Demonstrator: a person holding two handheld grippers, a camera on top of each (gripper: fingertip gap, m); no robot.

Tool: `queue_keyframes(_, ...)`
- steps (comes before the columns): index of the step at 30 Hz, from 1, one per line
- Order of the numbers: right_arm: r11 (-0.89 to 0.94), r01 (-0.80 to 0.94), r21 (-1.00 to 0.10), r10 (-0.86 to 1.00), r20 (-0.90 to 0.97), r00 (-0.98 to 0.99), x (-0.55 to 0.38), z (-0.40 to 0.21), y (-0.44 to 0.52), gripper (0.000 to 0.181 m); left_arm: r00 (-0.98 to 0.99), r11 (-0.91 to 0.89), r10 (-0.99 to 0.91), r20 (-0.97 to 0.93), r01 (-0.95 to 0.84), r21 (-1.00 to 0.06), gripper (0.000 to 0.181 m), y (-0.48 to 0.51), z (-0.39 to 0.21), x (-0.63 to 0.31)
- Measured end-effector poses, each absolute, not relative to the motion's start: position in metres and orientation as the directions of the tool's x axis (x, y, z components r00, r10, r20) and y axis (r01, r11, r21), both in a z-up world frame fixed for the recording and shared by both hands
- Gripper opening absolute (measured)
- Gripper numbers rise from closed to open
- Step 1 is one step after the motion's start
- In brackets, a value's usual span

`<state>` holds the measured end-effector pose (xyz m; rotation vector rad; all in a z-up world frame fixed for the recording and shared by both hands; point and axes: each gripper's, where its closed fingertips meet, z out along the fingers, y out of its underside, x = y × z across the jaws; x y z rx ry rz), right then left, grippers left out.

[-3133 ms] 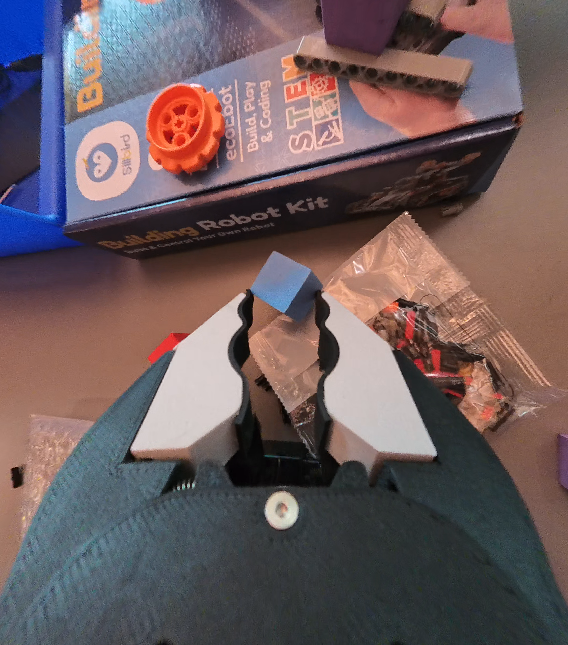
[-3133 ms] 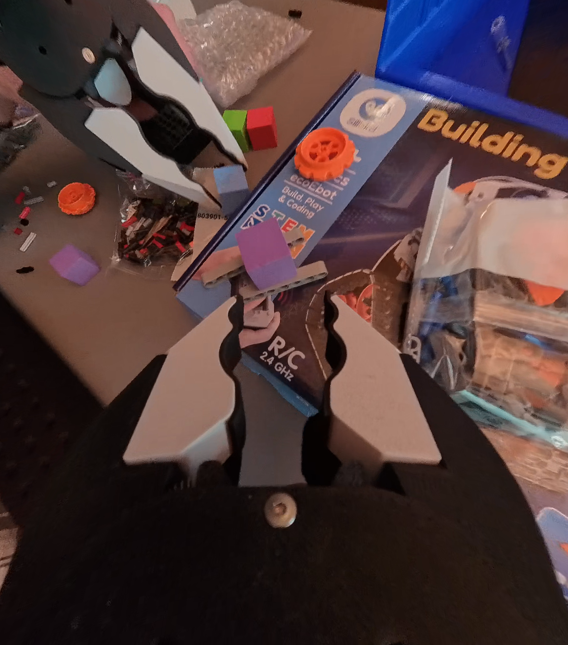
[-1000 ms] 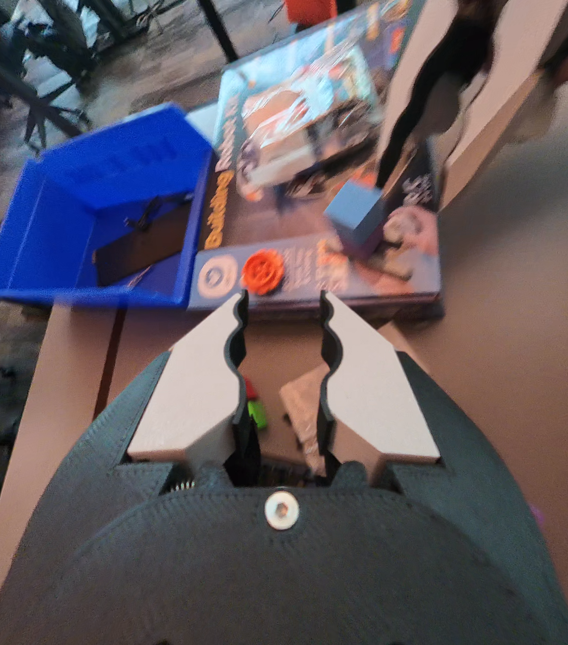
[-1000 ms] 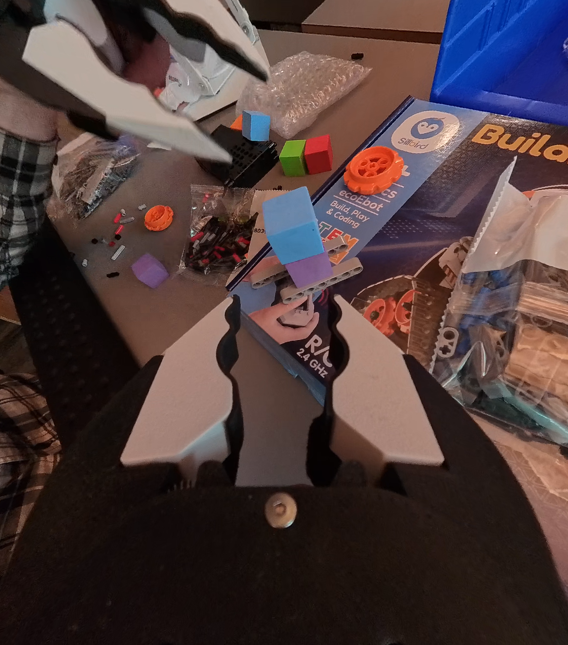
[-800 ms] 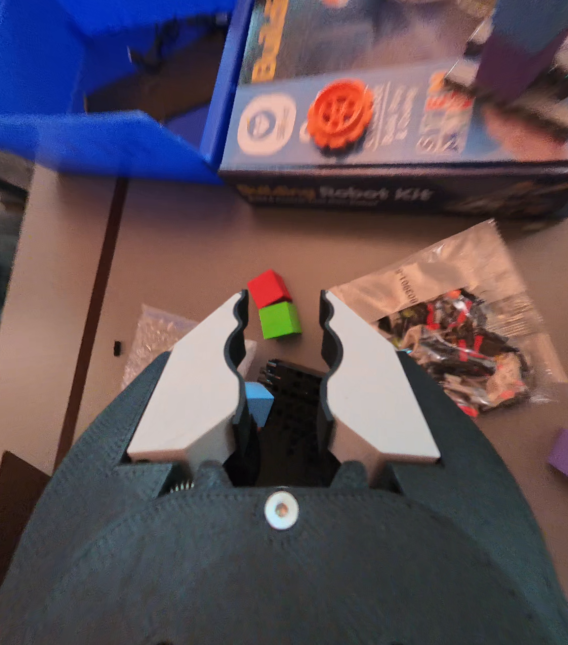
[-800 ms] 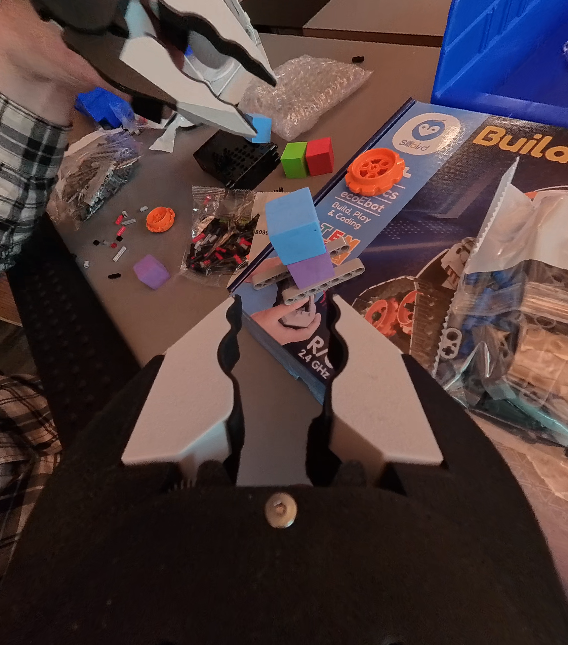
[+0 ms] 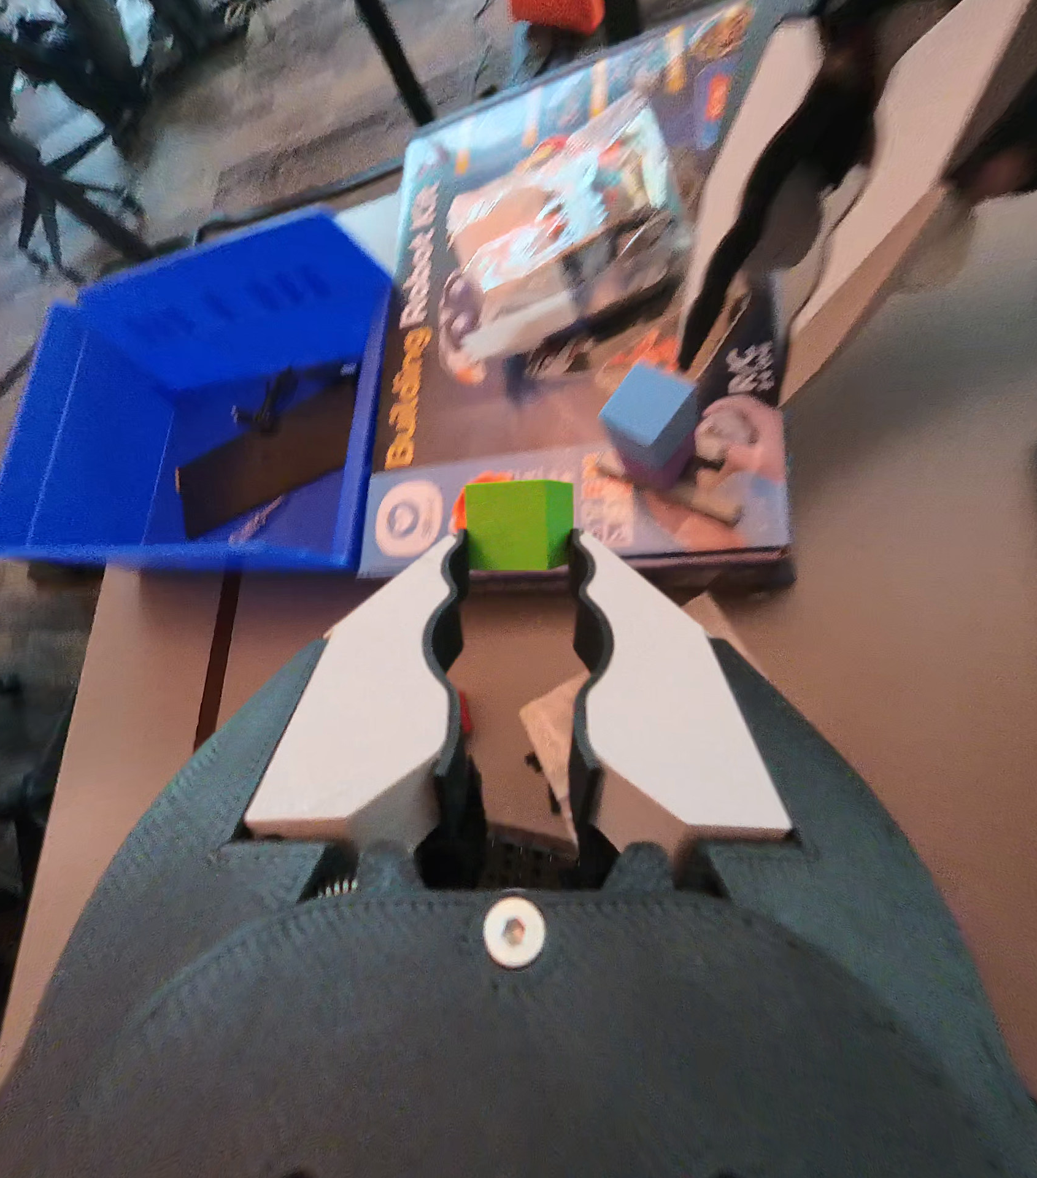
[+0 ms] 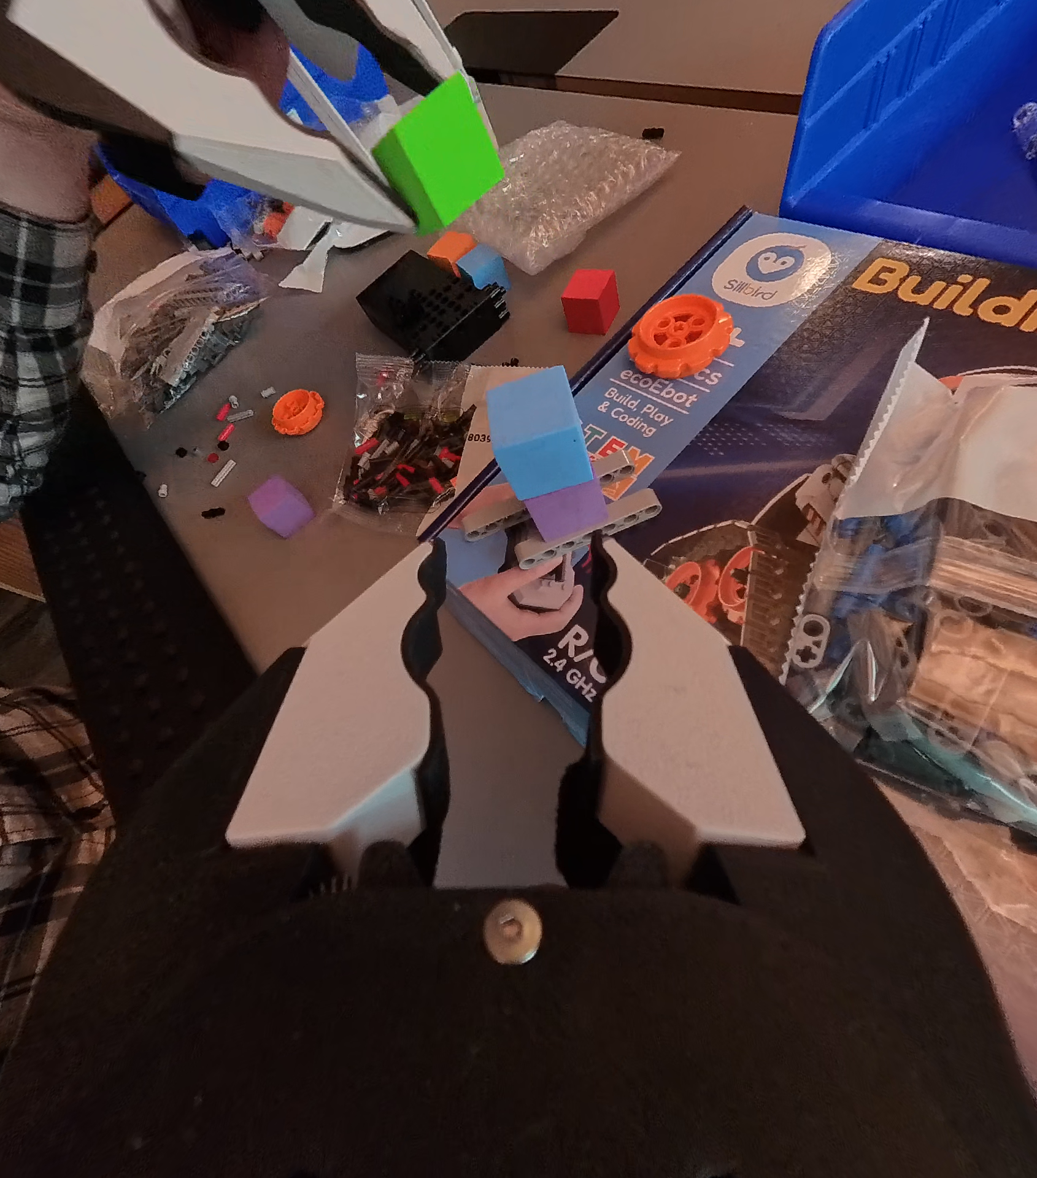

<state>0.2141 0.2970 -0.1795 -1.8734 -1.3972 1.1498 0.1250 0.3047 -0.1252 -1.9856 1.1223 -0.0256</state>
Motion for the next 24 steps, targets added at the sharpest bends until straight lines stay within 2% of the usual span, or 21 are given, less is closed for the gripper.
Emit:
queue_keyframes(5,-0.327,0.488,-0.809,0.942,-0.319,0.102,0.215,-0.179,0.297,0.044,0.486,-0.164,-0.788,-0.378,-0.758,-0.631,0.029,0.306,-0.125,0.173)
queue_keyframes(12,-0.325,0.486,-0.811,0.943,-0.319,0.098,0.217,-0.178,0.296,0.044,0.413,-0.146,-0.819,-0.398,-0.821,-0.551,0.030,0.312,-0.145,0.185)
queue_keyframes(19,-0.327,0.477,-0.816,0.942,-0.324,0.090,0.219,-0.177,0.295,0.043,0.412,-0.146,-0.825,-0.386,-0.816,-0.560,0.031,0.313,-0.149,0.189)
queue_keyframes(24,-0.325,0.474,-0.819,0.942,-0.324,0.086,0.220,-0.176,0.294,0.043,0.414,-0.128,-0.820,-0.394,-0.805,-0.579,0.040,0.310,-0.144,0.186)
